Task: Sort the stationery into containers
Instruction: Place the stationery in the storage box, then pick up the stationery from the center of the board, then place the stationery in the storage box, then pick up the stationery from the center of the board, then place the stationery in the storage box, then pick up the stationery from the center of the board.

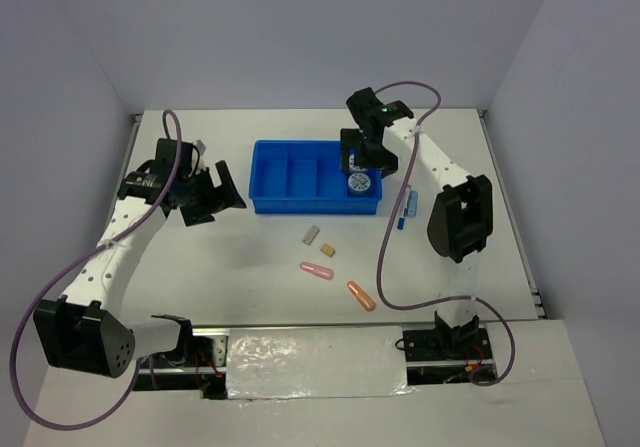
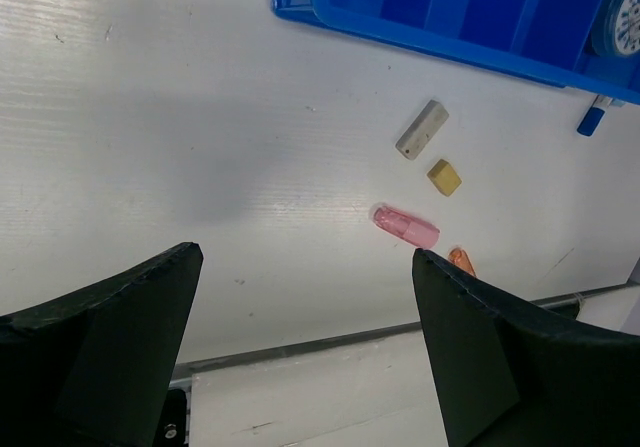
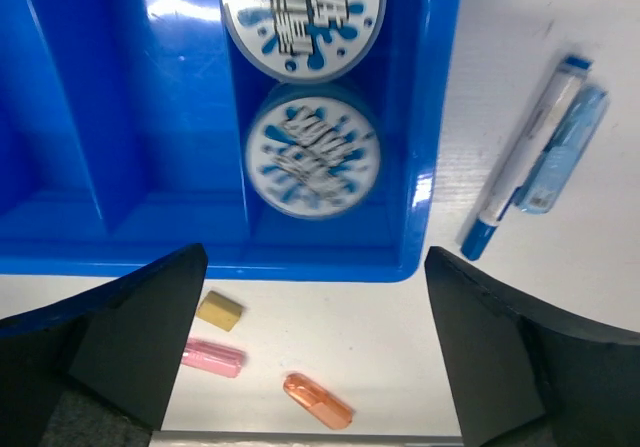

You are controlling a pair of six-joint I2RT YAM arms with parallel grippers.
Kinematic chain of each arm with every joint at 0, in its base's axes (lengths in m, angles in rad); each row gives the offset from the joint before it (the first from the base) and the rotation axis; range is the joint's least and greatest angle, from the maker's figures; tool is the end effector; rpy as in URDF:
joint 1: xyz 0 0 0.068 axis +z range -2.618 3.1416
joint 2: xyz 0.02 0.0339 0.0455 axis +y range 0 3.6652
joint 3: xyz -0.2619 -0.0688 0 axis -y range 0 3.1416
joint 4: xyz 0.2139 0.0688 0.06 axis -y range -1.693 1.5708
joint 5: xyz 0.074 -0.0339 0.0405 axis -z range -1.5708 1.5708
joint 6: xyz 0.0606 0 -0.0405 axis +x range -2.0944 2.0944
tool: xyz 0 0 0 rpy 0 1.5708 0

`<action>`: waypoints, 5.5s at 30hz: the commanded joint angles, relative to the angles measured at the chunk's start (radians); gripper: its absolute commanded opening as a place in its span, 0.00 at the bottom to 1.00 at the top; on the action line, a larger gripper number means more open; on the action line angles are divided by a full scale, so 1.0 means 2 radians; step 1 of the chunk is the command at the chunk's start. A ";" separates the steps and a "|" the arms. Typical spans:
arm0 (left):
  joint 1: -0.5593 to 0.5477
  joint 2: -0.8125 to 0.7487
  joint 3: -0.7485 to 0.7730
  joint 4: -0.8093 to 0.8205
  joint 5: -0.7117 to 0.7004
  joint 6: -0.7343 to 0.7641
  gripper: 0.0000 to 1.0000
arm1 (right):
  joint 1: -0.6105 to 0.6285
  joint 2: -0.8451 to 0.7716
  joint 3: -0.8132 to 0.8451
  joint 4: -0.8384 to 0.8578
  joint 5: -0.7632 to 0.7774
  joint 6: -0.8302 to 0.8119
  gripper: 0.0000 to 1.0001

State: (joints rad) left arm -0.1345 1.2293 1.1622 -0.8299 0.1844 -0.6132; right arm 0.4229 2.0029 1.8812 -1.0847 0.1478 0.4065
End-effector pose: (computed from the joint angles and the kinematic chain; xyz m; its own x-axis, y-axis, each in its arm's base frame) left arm 0.2295 -0.0423 0.3014 -0.7744 -0.4661 -0.4278 -0.2451 0.8444 -0.4763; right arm 0.3657 0.1548 0.2598 -0.9242 0.0129 -0.3817 0.0080 0.9999 0.0145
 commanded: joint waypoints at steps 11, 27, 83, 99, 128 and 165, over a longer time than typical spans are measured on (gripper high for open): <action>0.000 -0.010 0.017 -0.049 -0.076 0.075 0.99 | 0.062 -0.180 -0.115 0.081 -0.013 -0.064 0.84; 0.000 -0.026 0.033 -0.075 -0.056 0.126 0.99 | 0.264 -0.272 -0.463 0.176 -0.013 -0.008 0.73; 0.000 -0.011 0.005 -0.041 -0.011 0.146 0.99 | 0.146 -0.119 -0.174 0.232 -0.060 -0.181 0.72; 0.000 -0.009 0.019 -0.035 -0.022 0.125 0.99 | 0.292 -0.151 -0.389 0.301 -0.084 -0.234 0.69; 0.000 -0.036 0.000 -0.031 -0.005 0.118 0.99 | 0.099 -0.022 -0.025 0.124 0.040 -0.038 0.20; 0.000 -0.041 -0.021 -0.049 -0.017 0.144 0.99 | -0.194 -0.116 -0.289 0.206 -0.018 -0.013 0.55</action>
State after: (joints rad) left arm -0.1345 1.1435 1.1061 -0.9356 0.1295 -0.3607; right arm 0.0345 1.7699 1.2751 -0.7547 0.1547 0.3901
